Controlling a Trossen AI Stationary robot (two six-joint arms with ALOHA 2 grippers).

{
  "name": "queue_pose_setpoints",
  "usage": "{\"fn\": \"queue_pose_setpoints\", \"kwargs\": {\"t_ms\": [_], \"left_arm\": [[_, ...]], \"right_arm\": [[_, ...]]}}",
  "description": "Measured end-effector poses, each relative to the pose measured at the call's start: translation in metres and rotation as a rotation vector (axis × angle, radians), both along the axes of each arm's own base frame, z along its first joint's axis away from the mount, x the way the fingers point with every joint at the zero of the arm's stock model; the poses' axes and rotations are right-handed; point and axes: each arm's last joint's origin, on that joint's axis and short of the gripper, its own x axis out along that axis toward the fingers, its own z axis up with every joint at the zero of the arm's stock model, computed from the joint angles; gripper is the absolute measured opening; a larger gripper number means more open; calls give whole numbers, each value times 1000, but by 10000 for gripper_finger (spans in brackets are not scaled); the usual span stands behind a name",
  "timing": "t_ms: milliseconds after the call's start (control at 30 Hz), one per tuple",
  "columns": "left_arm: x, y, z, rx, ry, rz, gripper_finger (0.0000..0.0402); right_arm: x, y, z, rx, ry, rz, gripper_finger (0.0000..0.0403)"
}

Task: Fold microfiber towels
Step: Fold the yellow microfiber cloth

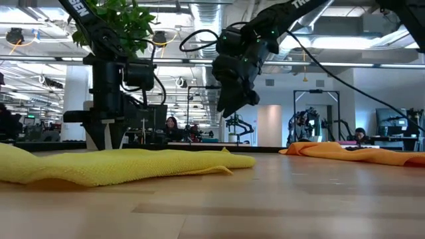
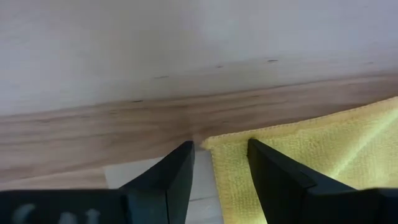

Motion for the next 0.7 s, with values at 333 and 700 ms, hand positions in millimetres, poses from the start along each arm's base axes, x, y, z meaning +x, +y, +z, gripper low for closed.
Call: {"fn": "queue_pose_setpoints", "kwargs": {"t_ms": [333,700], "left_arm": [[0,0,-4,-4,23,-8,121],[0,-1,-3,9,22,-80,7]], "right_arm": [[0,-12,3,-30,-52,-16,190],[0,-17,3,-77,-75,41,180]]}}
